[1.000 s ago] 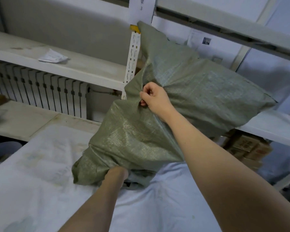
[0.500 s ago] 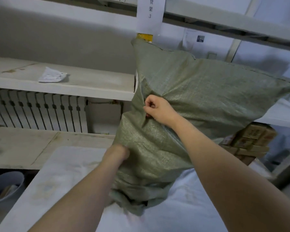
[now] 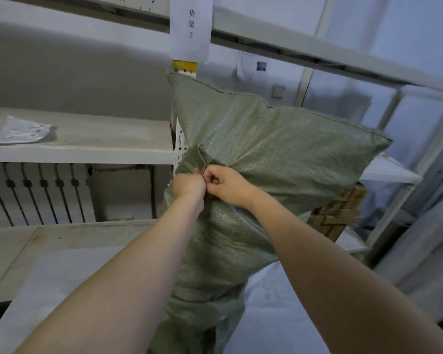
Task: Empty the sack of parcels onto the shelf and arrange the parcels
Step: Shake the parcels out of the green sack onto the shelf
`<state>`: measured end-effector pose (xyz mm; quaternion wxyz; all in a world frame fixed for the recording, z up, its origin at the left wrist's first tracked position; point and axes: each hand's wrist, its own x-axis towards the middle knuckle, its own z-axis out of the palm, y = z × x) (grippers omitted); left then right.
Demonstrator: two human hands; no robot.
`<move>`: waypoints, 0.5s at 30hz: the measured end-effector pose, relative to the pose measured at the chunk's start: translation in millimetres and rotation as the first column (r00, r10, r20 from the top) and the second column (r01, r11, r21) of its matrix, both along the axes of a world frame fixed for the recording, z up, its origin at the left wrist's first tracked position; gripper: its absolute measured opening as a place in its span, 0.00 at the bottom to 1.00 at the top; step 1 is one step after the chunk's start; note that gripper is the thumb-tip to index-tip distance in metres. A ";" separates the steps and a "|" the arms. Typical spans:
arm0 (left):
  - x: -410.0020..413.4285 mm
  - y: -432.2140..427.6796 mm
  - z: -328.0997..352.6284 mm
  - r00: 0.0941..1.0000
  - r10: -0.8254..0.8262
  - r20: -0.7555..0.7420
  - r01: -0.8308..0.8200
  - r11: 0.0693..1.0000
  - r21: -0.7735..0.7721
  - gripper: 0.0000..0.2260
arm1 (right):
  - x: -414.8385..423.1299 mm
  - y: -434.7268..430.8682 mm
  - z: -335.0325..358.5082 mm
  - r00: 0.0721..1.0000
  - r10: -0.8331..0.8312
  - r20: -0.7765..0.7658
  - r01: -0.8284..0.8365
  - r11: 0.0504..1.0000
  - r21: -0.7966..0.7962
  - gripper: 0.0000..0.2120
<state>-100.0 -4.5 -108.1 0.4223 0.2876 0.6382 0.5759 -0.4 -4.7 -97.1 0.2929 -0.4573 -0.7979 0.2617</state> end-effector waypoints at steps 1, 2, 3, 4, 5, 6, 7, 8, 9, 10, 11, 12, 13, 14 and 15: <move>3.1 0.9 2.3 1.000 0.026 0.002 -0.026 0.999 -0.022 0.14 | 1.8 0.6 -1.7 1.000 -0.023 0.016 0.023 1.000 0.021 0.06; 4.9 2.2 4.8 0.998 0.059 0.009 -0.059 0.998 -0.039 0.14 | 4.3 0.6 -3.5 0.998 -0.049 0.029 0.048 0.998 0.045 0.04; 5.2 4.5 5.8 0.994 0.105 0.017 -0.105 0.994 -0.040 0.15 | 7.7 0.6 -6.4 0.997 -0.077 0.028 0.075 0.996 0.056 0.03; 6.0 5.7 7.1 0.989 0.146 0.026 -0.145 0.989 -0.033 0.15 | 13.1 -1.5 -8.4 0.995 -0.104 0.004 0.104 0.993 0.052 0.03; 5.4 6.7 7.6 0.983 0.179 0.040 -0.178 0.984 -0.026 0.14 | 19.6 -3.9 -10.7 0.989 -0.142 -0.039 0.143 0.989 0.033 0.06; 4.8 8.1 7.8 0.978 0.201 0.063 -0.200 0.980 -0.020 0.14 | 26.5 -7.0 -12.7 0.978 -0.186 -0.099 0.188 0.982 0.009 0.09; 4.9 11.5 6.4 0.972 0.217 0.089 -0.216 0.976 -0.018 0.14 | 34.4 -10.8 -14.8 0.956 -0.245 -0.162 0.248 0.969 0.000 0.12; 5.9 11.8 6.4 0.965 0.229 0.127 -0.228 0.973 -0.021 0.15 | 42.6 -14.1 -18.1 0.922 -0.319 -0.221 0.328 0.945 0.007 0.15; 6.9 10.9 6.7 0.947 0.257 0.190 -0.257 0.966 -0.027 0.16 | 50.3 -17.0 -22.1 0.869 -0.404 -0.287 0.426 0.905 0.016 0.18; 9.0 9.7 8.5 0.917 0.291 0.273 -0.293 0.956 -0.034 0.17 | 58.0 -19.7 -25.8 0.792 -0.494 -0.360 0.531 0.847 0.006 0.21; 11.3 8.5 11.5 0.880 0.320 0.351 -0.328 0.944 -0.038 0.17 | 65.0 -22.4 -28.5 0.695 -0.579 -0.426 0.634 0.773 -0.019 0.24; 12.3 6.1 16.8 0.848 0.355 0.393 -0.361 0.931 -0.064 0.18 | 73.0 -24.7 -30.9 0.594 -0.663 -0.456 0.728 0.684 -0.047 0.27; 12.3 3.3 21.1 0.825 0.393 0.406 -0.389 0.916 -0.096 0.19 | 80.4 -27.5 -32.8 0.505 -0.739 -0.446 0.806 0.589 -0.063 0.30; 11.0 2.3 23.3 0.812 0.420 0.406 -0.409 0.905 -0.119 0.20 | 87.1 -30.1 -34.9 0.431 -0.802 -0.414 0.863 0.501 -0.071 0.30; 9.7 0.5 24.1 0.798 0.442 0.409 -0.425 0.895 -0.136 0.21 | 92.4 -31.8 -36.6 0.370 -0.842 -0.392 0.901 0.428 -0.069 0.29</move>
